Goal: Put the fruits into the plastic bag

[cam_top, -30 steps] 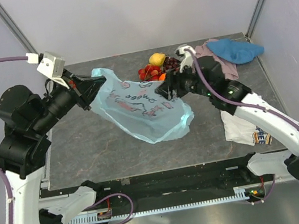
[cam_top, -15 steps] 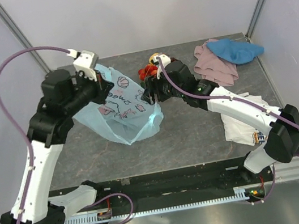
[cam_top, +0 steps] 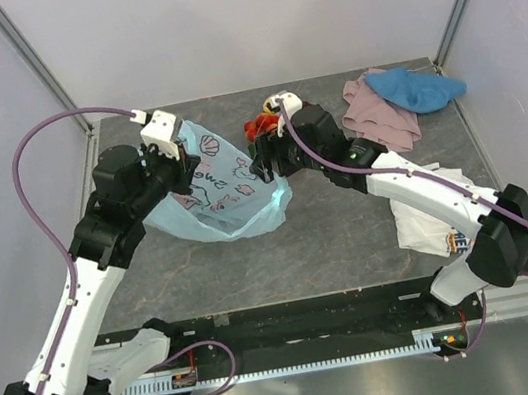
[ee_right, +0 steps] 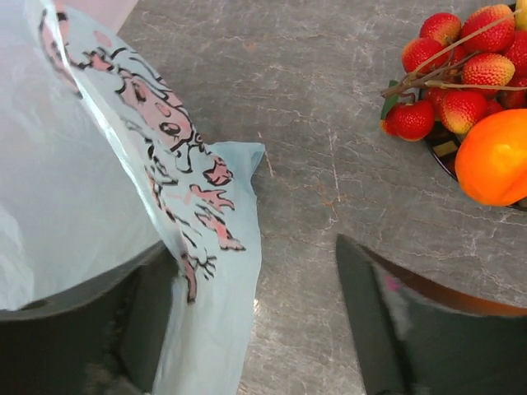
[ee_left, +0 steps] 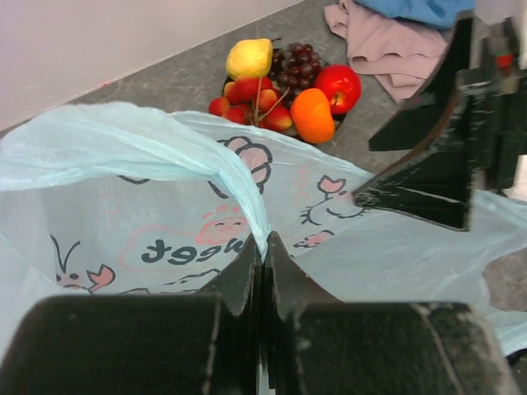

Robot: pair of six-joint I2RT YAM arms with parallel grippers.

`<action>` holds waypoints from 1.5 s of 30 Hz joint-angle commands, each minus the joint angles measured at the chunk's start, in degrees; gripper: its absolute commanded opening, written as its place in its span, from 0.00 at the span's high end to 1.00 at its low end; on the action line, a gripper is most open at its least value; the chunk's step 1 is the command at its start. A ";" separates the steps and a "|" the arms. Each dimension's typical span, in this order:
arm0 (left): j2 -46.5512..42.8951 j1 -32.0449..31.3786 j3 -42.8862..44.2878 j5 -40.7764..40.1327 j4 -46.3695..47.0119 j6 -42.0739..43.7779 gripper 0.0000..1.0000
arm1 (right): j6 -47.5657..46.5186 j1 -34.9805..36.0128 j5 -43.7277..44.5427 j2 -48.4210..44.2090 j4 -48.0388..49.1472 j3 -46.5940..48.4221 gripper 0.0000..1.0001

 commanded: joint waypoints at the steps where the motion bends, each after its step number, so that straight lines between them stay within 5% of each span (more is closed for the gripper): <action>1: -1.31 1.45 -4.04 -2.71 6.24 2.24 0.98 | -2.23 -0.12 -4.07 -6.16 0.88 2.65 0.13; 11: 0.36 4.80 -6.59 -0.50 7.12 0.83 0.98 | -0.22 -4.31 1.19 -13.03 1.41 1.33 0.03; 21: -0.34 5.68 -7.38 0.11 8.00 0.83 0.98 | 5.06 -13.91 1.19 -1.08 0.44 3.35 0.05; 45: -1.40 6.47 -7.73 1.69 8.70 0.39 0.98 | 13.32 -15.06 11.74 23.35 3.51 11.53 0.20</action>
